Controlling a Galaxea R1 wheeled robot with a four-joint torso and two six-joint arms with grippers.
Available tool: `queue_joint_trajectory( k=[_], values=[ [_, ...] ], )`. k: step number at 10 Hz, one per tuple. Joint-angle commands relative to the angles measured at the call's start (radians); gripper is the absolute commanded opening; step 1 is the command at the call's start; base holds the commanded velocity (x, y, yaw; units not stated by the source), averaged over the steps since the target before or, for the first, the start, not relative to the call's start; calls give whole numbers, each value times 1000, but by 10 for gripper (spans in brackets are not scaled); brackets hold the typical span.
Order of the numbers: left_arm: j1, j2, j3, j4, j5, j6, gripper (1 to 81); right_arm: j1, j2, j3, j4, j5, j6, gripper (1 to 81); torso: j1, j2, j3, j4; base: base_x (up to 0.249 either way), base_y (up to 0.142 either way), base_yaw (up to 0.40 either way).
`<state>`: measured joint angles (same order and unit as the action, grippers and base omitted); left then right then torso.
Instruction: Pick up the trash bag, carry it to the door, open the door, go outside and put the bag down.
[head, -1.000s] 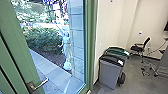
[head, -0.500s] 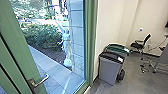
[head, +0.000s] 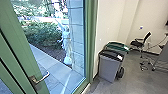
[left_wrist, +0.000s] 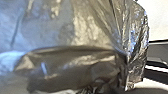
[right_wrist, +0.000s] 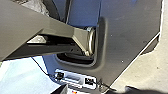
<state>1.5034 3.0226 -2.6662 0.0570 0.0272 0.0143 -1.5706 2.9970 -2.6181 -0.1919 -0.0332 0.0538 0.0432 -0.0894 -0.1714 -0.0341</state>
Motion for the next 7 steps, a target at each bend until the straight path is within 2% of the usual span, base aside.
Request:
queue_joint_trajectory(
  k=[1, 3, 4, 5, 7],
  values=[
    [-30, 4, 11, 9, 76, 6, 10, 27, 1, 4, 0, -60, 1, 811, 2, -3, 77, 0, 0, 0, 0],
    [-30, 12, 9, 10, 79, 6, 10, 28, 1, 4, 0, -60, 1, 811, -25, 53, 116, 0, 0, 0, 0],
    [-30, 13, 6, 10, 79, 6, 10, 28, 1, 4, 2, -60, 1, 811, -27, 59, 53, 0, 0, 0, 0],
    [-30, 12, 5, 10, 79, 6, 10, 28, 1, 1, 2, -60, 1, 811, -31, 66, 75, 0, 0, 0, 0],
    [-33, 6, 5, 9, 77, 6, 10, 27, 1, -2, 2, -60, 1, 811, -33, 70, 87, 0, 0, 0, 0]
  ],
)
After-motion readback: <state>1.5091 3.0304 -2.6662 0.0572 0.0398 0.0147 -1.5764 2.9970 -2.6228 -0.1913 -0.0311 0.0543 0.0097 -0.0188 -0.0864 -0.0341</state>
